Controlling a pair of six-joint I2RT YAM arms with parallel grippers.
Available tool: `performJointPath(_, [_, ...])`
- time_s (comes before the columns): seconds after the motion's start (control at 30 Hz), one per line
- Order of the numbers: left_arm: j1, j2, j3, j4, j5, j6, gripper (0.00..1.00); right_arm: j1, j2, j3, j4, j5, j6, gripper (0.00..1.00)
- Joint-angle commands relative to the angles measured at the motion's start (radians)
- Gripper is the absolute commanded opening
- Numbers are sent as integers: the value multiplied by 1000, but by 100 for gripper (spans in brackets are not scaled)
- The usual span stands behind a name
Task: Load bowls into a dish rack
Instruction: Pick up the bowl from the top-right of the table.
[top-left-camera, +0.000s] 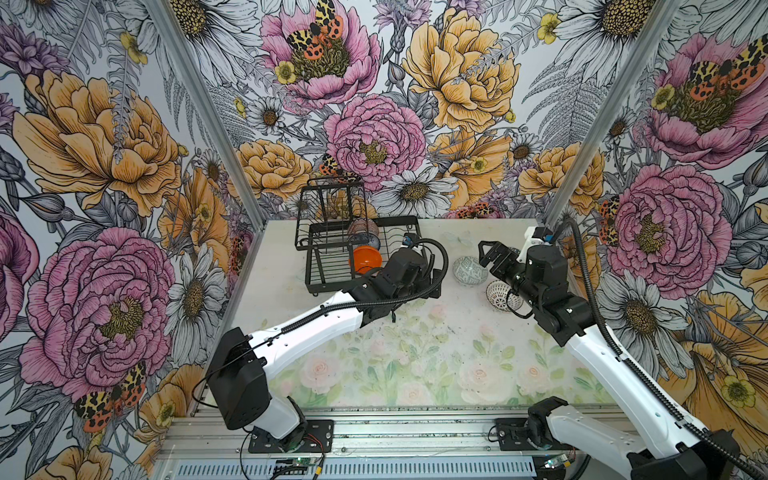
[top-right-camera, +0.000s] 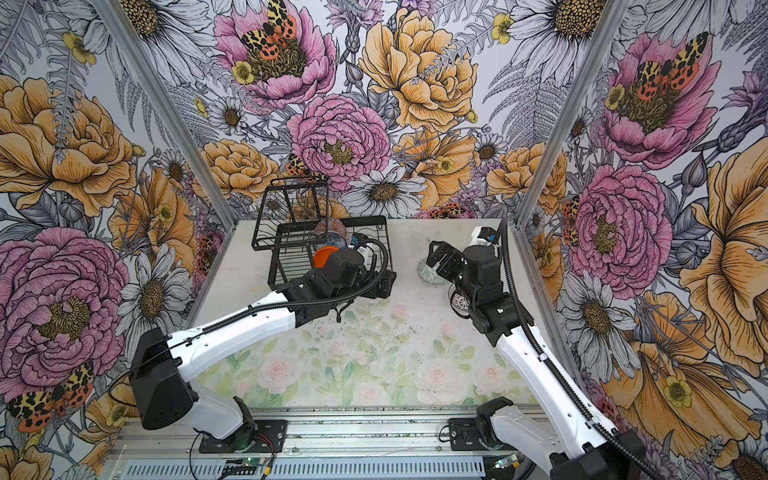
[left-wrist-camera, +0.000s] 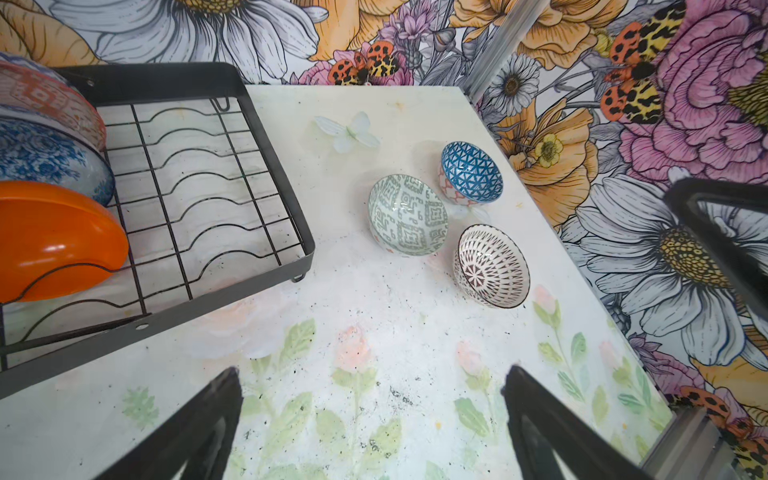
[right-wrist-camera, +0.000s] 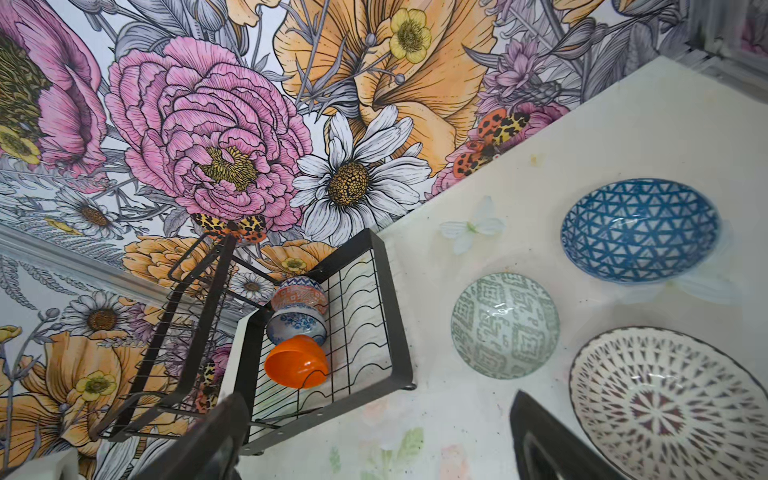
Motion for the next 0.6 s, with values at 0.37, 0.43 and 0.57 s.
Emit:
performJointPath(0.37, [-17, 340, 293, 37, 160, -52, 99, -36, -101, -63, -102, 82, -64, 99])
performJointPath(0.43, [-13, 400, 331, 42, 190, -67, 99, -54, -114, -70, -104, 71, -63, 99])
performJointPath(0.57, [10, 509, 404, 45, 244, -122, 98, -105, -146, -89, -105, 32, -57, 99])
